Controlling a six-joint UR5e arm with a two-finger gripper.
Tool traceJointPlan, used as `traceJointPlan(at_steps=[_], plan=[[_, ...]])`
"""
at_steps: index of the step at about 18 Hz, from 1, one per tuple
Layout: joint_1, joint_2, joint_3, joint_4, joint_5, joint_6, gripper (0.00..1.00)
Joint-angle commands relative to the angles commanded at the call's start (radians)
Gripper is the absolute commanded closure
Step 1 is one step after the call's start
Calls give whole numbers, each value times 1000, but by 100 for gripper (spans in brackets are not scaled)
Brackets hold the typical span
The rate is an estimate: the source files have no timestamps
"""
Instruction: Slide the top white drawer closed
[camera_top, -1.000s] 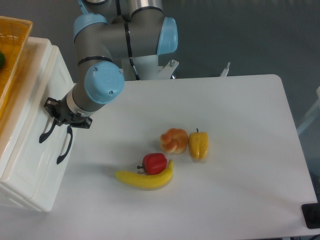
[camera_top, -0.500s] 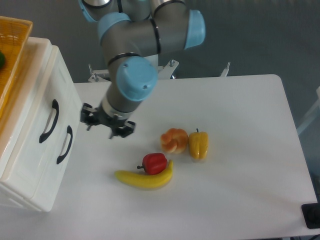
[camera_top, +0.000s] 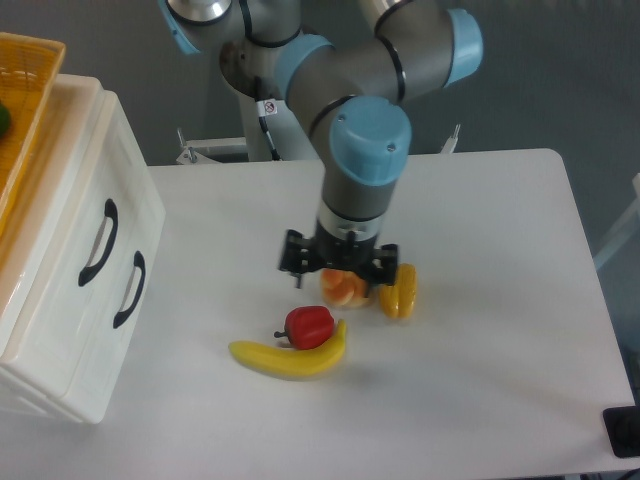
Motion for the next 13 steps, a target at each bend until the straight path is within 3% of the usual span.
traceJointPlan(at_steps=[5,8,13], plan=[[112,-11,12,14,-1,407,0],[160,-60,32,49,-1,487,0],[207,-178,118,55,3,669,0]])
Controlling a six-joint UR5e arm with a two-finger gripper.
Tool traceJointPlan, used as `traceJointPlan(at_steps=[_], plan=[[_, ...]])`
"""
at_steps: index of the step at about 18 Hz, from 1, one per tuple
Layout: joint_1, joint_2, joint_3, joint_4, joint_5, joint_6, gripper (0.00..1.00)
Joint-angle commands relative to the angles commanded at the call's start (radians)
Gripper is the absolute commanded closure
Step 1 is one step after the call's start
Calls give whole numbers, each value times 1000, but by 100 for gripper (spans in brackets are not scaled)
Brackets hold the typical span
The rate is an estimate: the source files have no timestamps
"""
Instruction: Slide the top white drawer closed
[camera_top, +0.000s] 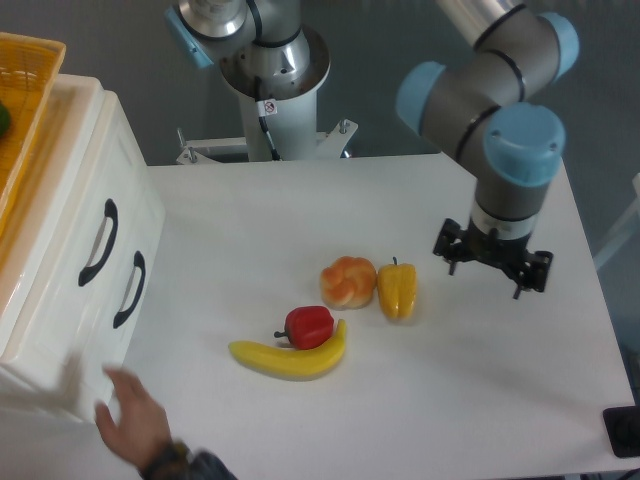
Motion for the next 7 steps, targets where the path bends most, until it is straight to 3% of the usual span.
traceJointPlan(at_steps=[2,7], plan=[[14,-25,8,2,2,9,0],[38,-25,8,0,-15,11,0]])
